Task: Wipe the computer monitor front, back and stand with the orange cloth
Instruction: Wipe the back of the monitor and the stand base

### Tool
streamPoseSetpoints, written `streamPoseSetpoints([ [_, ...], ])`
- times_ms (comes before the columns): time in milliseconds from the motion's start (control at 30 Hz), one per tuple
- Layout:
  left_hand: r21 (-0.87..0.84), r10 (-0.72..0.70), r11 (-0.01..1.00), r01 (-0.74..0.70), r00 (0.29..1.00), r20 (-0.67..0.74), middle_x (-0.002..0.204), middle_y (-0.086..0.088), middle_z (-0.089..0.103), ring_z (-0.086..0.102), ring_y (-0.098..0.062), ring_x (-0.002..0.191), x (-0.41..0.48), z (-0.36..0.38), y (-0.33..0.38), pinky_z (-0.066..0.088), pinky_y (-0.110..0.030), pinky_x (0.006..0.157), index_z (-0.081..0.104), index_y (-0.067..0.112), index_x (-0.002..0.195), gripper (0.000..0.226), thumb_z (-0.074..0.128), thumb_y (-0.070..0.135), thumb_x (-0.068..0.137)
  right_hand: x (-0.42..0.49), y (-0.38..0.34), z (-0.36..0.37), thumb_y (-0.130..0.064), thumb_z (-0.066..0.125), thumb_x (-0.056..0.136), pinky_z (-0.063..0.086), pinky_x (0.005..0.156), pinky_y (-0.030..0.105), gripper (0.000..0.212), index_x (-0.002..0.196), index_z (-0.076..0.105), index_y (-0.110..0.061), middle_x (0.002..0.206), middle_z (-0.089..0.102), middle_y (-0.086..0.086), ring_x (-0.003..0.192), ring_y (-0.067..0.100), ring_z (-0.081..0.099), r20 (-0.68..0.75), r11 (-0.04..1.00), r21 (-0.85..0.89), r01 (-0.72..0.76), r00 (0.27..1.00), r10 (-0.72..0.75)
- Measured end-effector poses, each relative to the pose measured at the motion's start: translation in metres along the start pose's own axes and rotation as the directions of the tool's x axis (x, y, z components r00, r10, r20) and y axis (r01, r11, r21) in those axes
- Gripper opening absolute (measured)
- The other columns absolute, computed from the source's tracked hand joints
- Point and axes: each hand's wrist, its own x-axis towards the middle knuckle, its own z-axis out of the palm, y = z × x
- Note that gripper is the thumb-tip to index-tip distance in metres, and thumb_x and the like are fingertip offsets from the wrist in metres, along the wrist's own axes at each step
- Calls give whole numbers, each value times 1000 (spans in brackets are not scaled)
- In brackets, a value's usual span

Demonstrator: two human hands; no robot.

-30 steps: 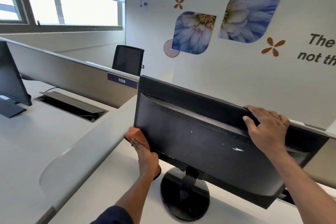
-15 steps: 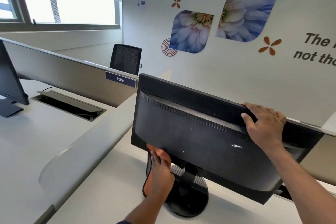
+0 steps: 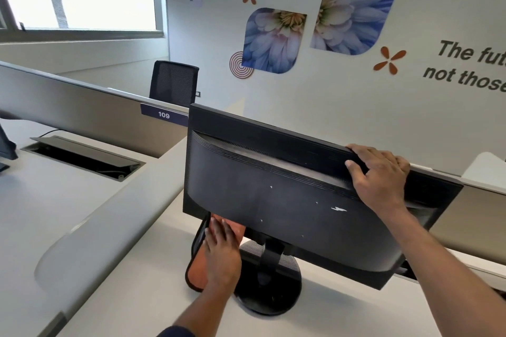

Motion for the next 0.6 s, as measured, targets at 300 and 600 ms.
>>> streamPoseSetpoints([
  [300, -180, -104, 978, 110, 994, 44, 158, -25, -15, -2, -47, 145, 12, -1, 1, 13, -49, 118, -7, 1, 152, 76, 40, 14, 94, -4, 2, -2, -40, 50, 85, 25, 93, 37, 36, 118, 64, -34, 114, 69, -9, 106, 22, 58, -16, 1000, 1, 6, 1000, -6],
  [600, -241, 52, 970, 11, 965, 256, 158, -19, -21, -4, -40, 147, -20, 0, 33, 16, -42, 120, -10, 9, 153, 86, 47, 9, 87, -2, -1, -2, -40, 49, 85, 24, 93, 36, 38, 118, 65, -32, 114, 70, -7, 108, 23, 57, -17, 1000, 0, 14, 1000, -14],
])
